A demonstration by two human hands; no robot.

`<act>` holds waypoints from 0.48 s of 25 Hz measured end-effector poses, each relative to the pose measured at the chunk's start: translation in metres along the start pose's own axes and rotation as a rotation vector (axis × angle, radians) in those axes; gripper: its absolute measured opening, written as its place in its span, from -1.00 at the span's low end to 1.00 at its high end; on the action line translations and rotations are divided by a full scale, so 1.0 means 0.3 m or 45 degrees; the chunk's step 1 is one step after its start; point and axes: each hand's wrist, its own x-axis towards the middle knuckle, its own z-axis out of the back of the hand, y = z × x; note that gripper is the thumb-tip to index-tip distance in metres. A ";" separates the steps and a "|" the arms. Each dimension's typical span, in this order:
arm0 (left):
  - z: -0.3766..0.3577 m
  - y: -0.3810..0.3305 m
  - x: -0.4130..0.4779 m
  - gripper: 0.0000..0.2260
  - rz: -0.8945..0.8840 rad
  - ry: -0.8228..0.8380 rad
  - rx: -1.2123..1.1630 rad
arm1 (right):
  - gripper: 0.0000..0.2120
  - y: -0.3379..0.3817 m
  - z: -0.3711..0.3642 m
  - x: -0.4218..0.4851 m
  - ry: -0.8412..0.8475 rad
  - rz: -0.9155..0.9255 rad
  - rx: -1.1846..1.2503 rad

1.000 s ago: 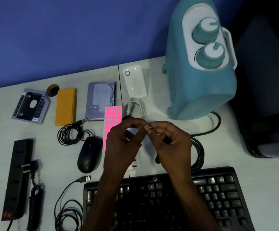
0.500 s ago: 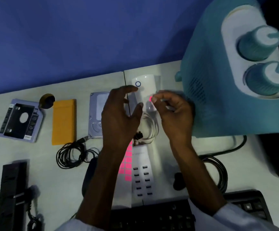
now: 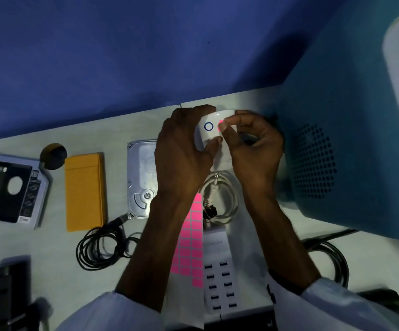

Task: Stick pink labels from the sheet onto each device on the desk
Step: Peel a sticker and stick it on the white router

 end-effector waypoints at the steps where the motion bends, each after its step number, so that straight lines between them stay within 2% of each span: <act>1: 0.000 0.002 0.002 -0.56 0.002 -0.001 -0.001 | -0.86 0.007 -0.006 -0.003 -0.019 -0.015 0.013; 5: -0.004 0.016 -0.006 -0.52 0.033 0.026 0.004 | -0.66 0.030 -0.008 0.004 -0.065 -0.066 0.098; 8: -0.010 0.021 -0.005 -0.50 0.037 0.047 0.005 | -0.57 0.030 0.011 -0.028 0.023 -0.053 -0.001; 12: 0.059 0.001 -0.066 -0.46 0.057 -0.017 -0.145 | -0.49 0.019 0.093 -0.165 -0.005 -0.015 -0.098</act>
